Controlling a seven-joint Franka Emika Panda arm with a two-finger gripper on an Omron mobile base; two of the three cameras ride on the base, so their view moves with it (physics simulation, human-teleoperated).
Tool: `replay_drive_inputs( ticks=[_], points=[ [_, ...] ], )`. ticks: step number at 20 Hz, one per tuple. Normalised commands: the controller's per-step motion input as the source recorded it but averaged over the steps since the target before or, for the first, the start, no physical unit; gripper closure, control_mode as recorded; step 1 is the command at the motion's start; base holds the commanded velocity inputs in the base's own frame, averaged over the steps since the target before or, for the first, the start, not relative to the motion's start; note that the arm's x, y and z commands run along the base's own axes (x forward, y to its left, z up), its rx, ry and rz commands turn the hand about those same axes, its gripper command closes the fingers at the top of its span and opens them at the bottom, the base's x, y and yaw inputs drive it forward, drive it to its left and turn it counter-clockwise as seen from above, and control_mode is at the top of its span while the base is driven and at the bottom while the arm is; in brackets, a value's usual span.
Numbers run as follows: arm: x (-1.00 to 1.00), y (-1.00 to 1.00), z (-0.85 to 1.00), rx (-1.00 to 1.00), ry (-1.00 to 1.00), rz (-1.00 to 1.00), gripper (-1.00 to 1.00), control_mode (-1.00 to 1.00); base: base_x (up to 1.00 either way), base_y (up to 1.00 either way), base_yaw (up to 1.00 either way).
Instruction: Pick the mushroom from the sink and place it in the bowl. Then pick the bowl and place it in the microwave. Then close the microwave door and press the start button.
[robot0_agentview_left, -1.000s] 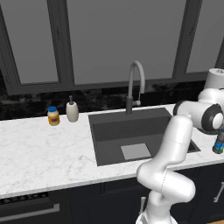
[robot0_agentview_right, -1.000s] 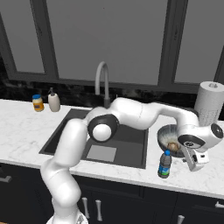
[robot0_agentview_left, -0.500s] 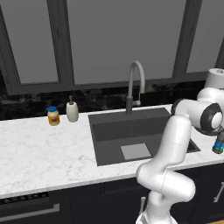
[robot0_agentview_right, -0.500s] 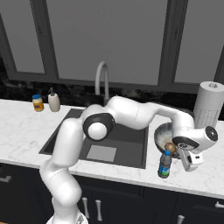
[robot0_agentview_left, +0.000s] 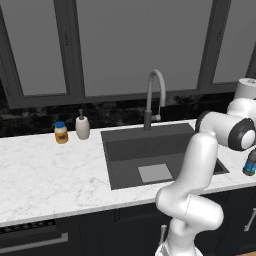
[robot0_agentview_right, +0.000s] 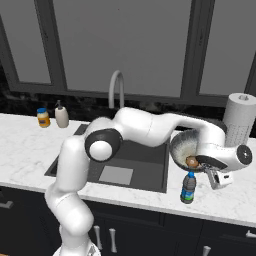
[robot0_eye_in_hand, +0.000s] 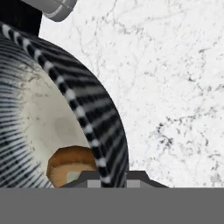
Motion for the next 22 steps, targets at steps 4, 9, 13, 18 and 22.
replay_drive_inputs(
  ticks=[4,9,13,18,22],
  points=[
    [0.00,0.00,0.99,0.00,-0.13,0.00,1.00,-1.00,0.00,0.00,0.00],
    [0.00,0.00,0.99,0.00,-0.09,0.00,1.00,-1.00,0.00,0.00,0.00],
    [-0.25,0.07,0.88,0.00,-0.06,0.00,1.00,-1.00,0.00,0.00,0.00],
    [-0.44,0.20,0.74,0.00,-0.05,0.00,1.00,-1.00,0.00,0.00,0.00],
    [-0.56,0.25,0.49,0.00,-0.05,0.00,1.00,-1.00,0.00,0.00,0.00]
  ],
)
